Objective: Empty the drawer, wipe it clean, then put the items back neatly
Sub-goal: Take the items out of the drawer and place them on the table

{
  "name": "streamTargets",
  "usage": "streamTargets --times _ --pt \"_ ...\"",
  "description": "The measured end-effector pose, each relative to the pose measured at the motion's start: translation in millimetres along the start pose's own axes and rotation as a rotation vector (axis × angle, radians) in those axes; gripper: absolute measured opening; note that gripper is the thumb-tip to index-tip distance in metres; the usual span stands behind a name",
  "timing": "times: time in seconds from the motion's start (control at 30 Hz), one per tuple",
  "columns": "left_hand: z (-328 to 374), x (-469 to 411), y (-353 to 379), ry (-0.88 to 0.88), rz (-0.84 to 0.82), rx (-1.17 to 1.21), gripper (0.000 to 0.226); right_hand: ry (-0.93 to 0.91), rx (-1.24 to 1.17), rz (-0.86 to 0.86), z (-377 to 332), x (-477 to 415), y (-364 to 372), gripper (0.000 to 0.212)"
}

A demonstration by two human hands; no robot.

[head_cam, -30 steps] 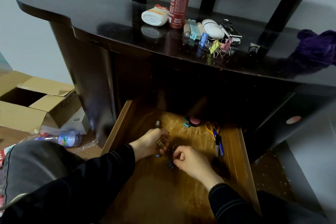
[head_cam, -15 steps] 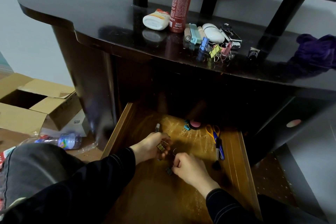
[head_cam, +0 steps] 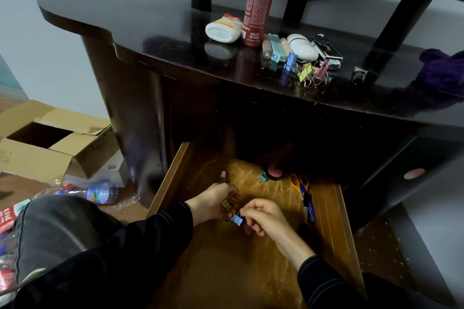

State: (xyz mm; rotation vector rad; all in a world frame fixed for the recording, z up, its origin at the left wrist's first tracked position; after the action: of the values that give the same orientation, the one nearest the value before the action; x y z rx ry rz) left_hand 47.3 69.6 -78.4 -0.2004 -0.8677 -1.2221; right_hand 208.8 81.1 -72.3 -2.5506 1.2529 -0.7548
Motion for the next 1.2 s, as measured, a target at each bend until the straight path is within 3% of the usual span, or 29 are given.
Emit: streamTargets --times 0.13,0.27,0.4,0.57,0.87,1.03,1.2 --pt "0 0 0 0.020 0.017 -0.045 0.015 -0.062 -0.074 0.066 -4 1 2 0.011" --pt "-4 7 4 -0.104 -0.098 -0.051 0.017 -0.080 -0.053 0.151 -6 2 6 0.009" --pt "-1 5 -1 -0.020 0.011 0.124 0.009 -0.113 0.036 0.190 -5 1 2 0.010" --pt "20 3 -18 0.114 0.153 0.358 0.023 -0.063 0.405 0.310 4 -3 -10 0.011" --pt "21 -3 -23 0.100 0.242 0.466 0.035 -0.098 0.930 0.181 -16 -10 45 0.050" --pt "17 -1 -19 0.059 0.205 0.402 0.018 -0.023 1.222 0.124 -21 -14 63 0.020" --pt "18 3 -16 0.043 0.207 0.367 0.014 -0.045 1.133 0.137 -18 -18 60 0.016"
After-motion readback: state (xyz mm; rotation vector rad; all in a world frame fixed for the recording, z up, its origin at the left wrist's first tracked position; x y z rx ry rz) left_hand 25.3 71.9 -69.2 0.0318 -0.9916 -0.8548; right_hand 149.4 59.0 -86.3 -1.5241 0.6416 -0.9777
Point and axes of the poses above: each hand's wrist, its own x-axis away from the middle knuckle, its own y-axis out of the palm, z = x × y, the point moved 3 cm from there along -x, towards the middle knuckle, and after that the axes turned 13 degrees about x, right-handed, at the moved point
